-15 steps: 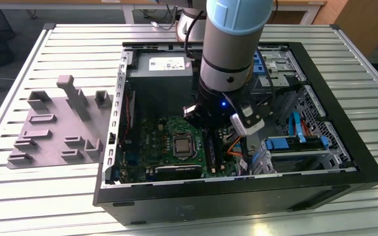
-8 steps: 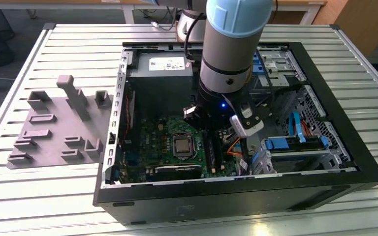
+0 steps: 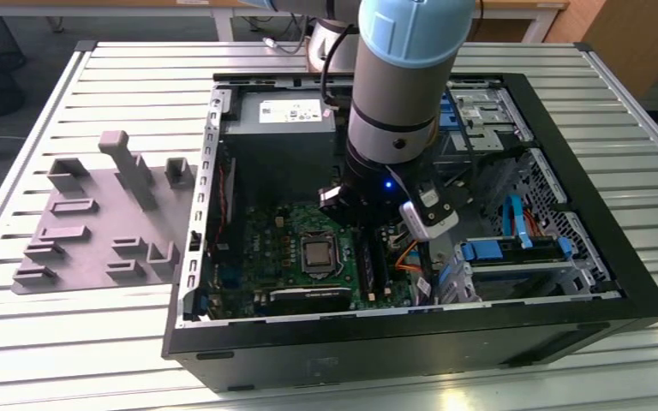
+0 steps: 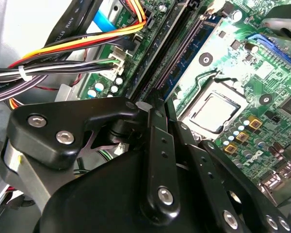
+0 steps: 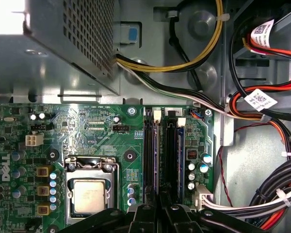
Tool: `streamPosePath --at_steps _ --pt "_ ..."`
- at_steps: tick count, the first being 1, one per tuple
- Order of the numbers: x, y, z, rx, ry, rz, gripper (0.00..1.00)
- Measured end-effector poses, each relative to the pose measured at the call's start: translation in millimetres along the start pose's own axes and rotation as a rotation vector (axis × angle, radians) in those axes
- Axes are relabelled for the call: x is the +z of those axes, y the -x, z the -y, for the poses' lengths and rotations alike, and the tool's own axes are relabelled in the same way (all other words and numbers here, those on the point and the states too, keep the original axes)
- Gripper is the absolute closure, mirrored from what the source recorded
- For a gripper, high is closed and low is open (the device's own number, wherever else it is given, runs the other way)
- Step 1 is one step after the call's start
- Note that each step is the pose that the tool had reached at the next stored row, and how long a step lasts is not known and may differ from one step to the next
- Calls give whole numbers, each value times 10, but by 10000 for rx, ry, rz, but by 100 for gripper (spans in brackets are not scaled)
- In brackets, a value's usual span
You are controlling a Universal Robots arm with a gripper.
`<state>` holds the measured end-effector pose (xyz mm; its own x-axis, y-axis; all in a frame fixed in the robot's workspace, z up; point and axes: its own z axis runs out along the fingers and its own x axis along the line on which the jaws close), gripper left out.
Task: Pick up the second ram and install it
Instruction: 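Insert the second ram into the second slot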
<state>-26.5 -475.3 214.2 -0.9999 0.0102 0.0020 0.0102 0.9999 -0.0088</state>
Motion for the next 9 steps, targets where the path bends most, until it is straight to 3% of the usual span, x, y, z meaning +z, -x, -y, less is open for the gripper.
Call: streamPosePath --at_steps 9 --pt "1 0 8 0 2 -12 86"
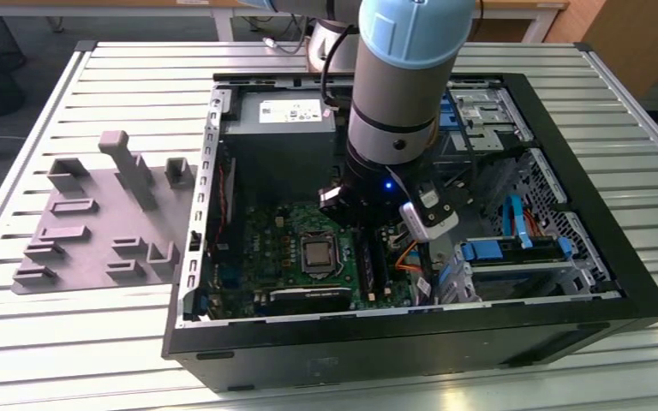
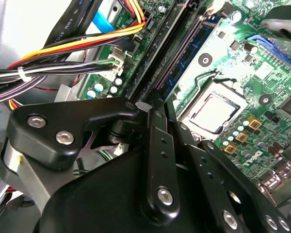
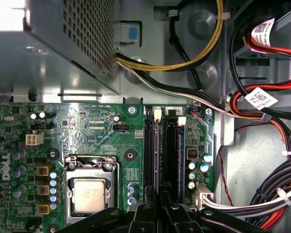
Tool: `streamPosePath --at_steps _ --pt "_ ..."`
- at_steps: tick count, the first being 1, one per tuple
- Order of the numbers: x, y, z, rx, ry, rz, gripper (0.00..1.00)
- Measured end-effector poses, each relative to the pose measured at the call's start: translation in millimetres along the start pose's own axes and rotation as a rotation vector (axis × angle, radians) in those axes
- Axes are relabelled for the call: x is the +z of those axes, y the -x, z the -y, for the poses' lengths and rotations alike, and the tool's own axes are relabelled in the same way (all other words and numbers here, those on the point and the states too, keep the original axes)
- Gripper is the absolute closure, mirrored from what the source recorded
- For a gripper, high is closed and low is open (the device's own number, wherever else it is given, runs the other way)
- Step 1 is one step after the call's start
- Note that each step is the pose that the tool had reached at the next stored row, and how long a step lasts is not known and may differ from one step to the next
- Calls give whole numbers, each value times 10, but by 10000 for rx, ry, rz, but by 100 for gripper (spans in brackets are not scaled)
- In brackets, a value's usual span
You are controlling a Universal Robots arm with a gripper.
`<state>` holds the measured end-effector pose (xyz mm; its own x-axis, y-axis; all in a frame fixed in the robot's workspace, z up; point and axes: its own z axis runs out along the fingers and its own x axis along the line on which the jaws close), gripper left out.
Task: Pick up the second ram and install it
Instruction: 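Insert the second ram into the second slot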
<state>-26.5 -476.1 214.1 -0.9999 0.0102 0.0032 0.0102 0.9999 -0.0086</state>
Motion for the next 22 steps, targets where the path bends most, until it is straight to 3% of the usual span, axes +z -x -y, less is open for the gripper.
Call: streamPosePath --at_steps 22 --pt "3 5 3 24 21 -5 86"
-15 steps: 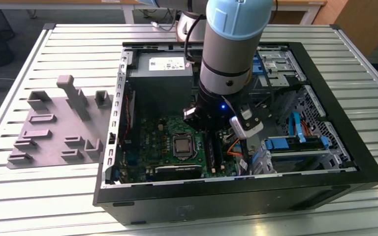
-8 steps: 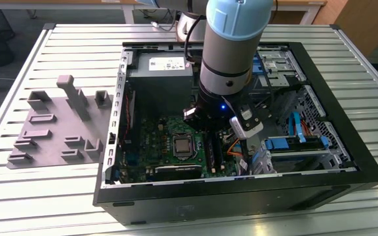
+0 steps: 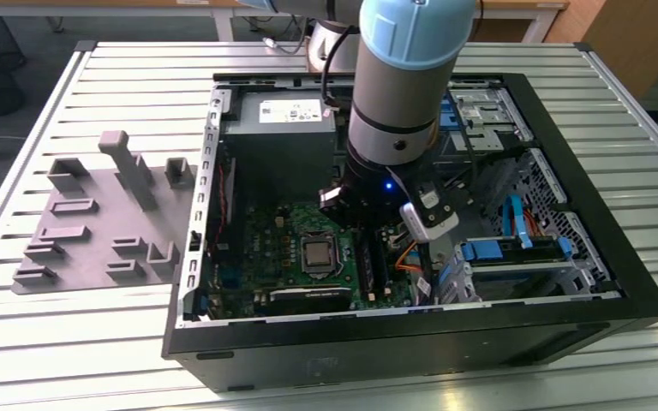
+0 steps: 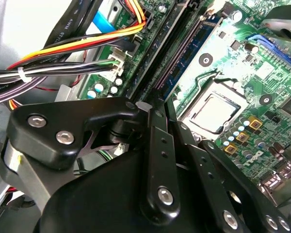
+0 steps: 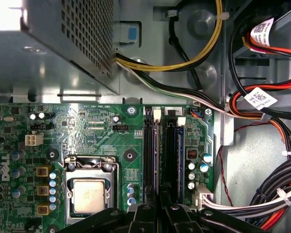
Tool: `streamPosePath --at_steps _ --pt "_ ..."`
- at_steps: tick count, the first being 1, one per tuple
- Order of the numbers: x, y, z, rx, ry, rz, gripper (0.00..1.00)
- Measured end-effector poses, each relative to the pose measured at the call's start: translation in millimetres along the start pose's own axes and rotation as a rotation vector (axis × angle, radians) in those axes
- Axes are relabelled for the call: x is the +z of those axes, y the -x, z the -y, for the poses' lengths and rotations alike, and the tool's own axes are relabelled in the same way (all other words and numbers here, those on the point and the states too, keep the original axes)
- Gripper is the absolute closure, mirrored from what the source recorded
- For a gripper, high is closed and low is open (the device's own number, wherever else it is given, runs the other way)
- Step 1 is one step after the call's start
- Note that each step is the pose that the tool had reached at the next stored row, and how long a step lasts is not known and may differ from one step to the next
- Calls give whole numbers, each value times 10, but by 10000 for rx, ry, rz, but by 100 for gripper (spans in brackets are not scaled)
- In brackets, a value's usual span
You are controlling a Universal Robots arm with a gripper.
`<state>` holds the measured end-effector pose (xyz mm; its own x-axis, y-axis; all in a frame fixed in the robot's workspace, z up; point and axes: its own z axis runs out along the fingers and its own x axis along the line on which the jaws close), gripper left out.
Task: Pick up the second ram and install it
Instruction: 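Insert the second ram into the second slot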
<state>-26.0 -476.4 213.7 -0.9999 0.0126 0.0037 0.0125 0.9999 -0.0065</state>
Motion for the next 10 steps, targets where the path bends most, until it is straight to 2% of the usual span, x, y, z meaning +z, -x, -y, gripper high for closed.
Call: streamPosePath --at_steps 10 --pt "3 8 2 70 8 -1 86"
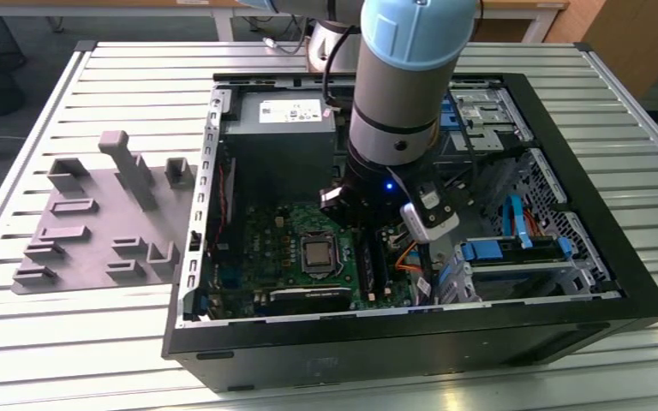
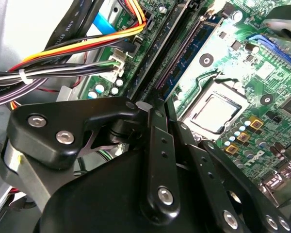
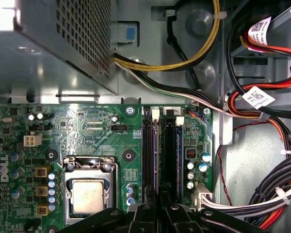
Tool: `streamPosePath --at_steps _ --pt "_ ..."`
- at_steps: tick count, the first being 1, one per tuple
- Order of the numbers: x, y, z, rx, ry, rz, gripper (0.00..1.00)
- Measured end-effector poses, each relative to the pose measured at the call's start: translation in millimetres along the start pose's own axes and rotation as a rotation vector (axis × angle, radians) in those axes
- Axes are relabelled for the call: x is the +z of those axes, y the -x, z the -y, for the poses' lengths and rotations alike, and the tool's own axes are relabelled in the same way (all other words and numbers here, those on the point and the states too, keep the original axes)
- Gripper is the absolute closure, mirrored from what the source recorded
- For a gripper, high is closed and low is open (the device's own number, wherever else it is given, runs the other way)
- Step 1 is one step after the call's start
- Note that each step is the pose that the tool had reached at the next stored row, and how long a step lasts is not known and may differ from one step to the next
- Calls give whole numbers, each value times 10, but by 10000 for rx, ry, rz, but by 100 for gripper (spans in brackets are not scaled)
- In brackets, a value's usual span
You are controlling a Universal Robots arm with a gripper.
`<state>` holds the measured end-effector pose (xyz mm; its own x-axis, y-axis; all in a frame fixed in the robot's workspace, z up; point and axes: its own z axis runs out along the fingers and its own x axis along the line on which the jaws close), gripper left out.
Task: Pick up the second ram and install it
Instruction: 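Insert the second ram into the second slot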
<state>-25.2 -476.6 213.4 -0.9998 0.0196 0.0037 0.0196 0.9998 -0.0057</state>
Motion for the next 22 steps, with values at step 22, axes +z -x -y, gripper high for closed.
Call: streamPosePath --at_steps 22 --pt "21 0 -1 17 6 0 78"
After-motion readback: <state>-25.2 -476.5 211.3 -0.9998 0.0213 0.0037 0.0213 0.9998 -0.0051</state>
